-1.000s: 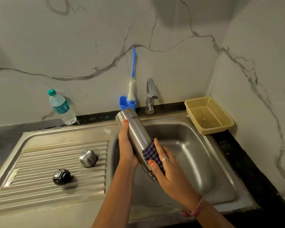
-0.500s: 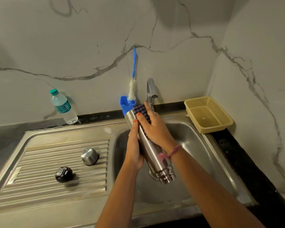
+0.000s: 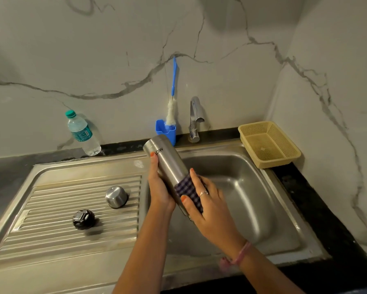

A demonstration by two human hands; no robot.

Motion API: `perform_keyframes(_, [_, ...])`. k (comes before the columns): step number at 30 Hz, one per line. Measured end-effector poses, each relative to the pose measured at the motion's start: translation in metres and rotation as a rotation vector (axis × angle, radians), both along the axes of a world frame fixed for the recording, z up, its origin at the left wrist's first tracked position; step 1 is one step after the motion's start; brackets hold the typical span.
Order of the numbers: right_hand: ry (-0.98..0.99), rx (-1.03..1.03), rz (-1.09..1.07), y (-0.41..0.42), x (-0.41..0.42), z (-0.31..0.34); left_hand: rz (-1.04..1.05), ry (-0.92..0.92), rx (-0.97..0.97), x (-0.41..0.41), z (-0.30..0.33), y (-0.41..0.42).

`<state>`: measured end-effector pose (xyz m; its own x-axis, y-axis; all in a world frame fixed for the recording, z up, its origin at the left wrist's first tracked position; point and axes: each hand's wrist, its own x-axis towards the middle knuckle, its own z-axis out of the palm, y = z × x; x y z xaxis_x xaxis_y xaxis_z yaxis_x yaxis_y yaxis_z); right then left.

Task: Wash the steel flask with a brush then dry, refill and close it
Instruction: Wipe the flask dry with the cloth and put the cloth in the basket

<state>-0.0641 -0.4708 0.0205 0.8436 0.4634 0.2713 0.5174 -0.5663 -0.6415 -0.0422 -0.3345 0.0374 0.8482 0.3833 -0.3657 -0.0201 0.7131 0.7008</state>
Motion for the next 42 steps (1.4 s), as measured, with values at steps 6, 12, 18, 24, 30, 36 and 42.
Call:
perform_keyframes(6, [0.163, 0.200, -0.031, 0.032, 0.077, 0.042, -0.204, -0.057, 0.058, -0.010, -0.006, -0.025])
perform_keyframes(12, [0.240, 0.154, 0.071, 0.045, 0.091, 0.053, -0.147, -0.039, 0.070, -0.005, -0.001, -0.030])
perform_keyframes(18, [0.102, 0.091, 0.068, -0.003, 0.002, 0.002, 0.081, 0.004, 0.047, 0.000, -0.006, 0.004])
perform_keyframes(24, [0.236, 0.127, 0.071, 0.007, 0.028, 0.012, 0.001, 0.052, 0.006, -0.005, -0.005, -0.006])
perform_keyframes(30, [0.431, 0.279, 0.088, 0.046, 0.092, 0.067, -0.138, -0.008, 0.126, -0.003, -0.001, -0.028])
perform_keyframes(36, [0.265, 0.151, 0.082, 0.037, 0.082, 0.047, -0.043, -0.077, 0.148, 0.000, -0.014, -0.019])
perform_keyframes(42, [0.209, 0.099, 0.053, -0.012, 0.009, -0.007, 0.088, 0.045, -0.031, -0.001, -0.014, -0.003])
